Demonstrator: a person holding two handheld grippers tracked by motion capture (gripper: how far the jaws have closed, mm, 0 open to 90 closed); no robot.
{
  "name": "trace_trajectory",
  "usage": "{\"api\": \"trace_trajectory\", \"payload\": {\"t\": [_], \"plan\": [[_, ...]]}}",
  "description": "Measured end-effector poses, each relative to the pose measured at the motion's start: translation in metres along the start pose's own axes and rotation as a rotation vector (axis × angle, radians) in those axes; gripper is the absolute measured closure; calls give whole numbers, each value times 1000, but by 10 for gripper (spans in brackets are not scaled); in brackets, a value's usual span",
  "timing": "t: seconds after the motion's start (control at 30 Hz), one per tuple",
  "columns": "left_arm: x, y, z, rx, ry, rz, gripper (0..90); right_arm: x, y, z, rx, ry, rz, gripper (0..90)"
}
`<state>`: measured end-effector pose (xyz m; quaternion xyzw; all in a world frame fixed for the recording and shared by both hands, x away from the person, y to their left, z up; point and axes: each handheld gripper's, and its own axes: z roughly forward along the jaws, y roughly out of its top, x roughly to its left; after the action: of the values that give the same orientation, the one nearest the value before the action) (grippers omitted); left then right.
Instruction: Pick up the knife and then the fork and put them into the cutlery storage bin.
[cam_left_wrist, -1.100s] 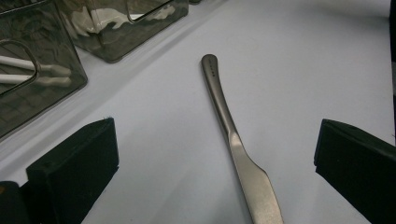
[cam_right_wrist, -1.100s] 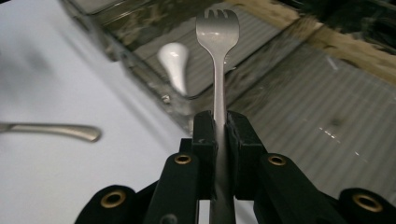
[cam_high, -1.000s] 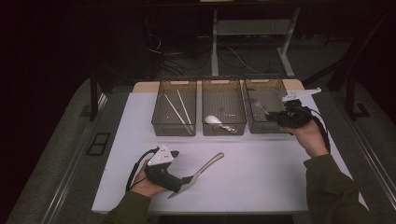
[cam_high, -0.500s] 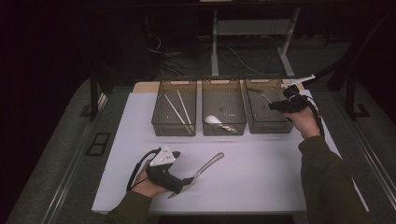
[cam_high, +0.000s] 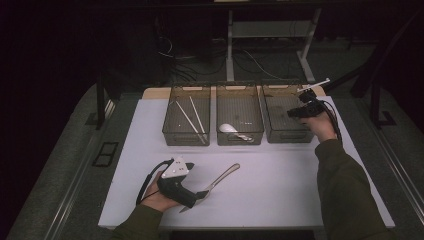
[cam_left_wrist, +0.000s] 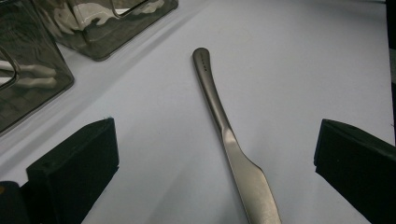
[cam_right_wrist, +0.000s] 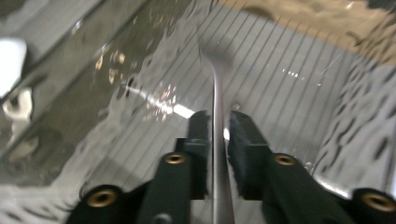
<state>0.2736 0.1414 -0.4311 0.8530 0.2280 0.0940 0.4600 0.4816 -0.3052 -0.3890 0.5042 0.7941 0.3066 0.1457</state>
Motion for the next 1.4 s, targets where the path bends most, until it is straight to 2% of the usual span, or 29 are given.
{"api": "trace_trajectory", "payload": {"t": [0.13, 0.27, 0.33, 0.4, 0.43, 0.53, 0.73, 0.93, 1.03, 1.13, 1.23, 1.33, 1.4], "plan": [[0, 0, 0, 0, 2, -2, 0, -1, 1, -8, -38, 8, 28, 630], [1, 0, -1, 1, 4, -1, 0, 0, -1, -19, -64, 55, 67, 491], [1, 0, 0, 1, 3, -5, 0, 2, -4, -28, -84, 104, 77, 423], [0, 0, 1, -6, 6, -19, 0, 8, -8, -40, -122, 146, 60, 397], [0, 0, 0, -5, 5, -19, 0, 13, -12, -49, -148, 157, 36, 374], [0, 0, 0, -4, 10, -30, 0, 26, -24, -65, -171, 188, -8, 303], [0, 1, 1, 2, 16, -35, 25, 57, -59, -78, -173, 217, -116, 283], [0, 3, 3, 37, 10, -33, 150, 88, -90, -81, -209, 260, -190, 286], [0, 4, 4, 43, 4, -42, 209, 99, -100, -82, -215, 278, -209, 285], [-1, 6, 6, 52, 1, -35, 265, 110, -116, -79, -220, 294, -218, 279], [-2, 8, 9, 62, 4, -30, 312, 120, -131, -74, -191, 272, -239, 273], [-3, 12, 17, 78, 8, -42, 369, 126, -142, -73, -175, 277, -246, 273], [-3, 14, 22, 93, 14, -33, 400, 129, -147, -74, -168, 286, -246, 272]]}}
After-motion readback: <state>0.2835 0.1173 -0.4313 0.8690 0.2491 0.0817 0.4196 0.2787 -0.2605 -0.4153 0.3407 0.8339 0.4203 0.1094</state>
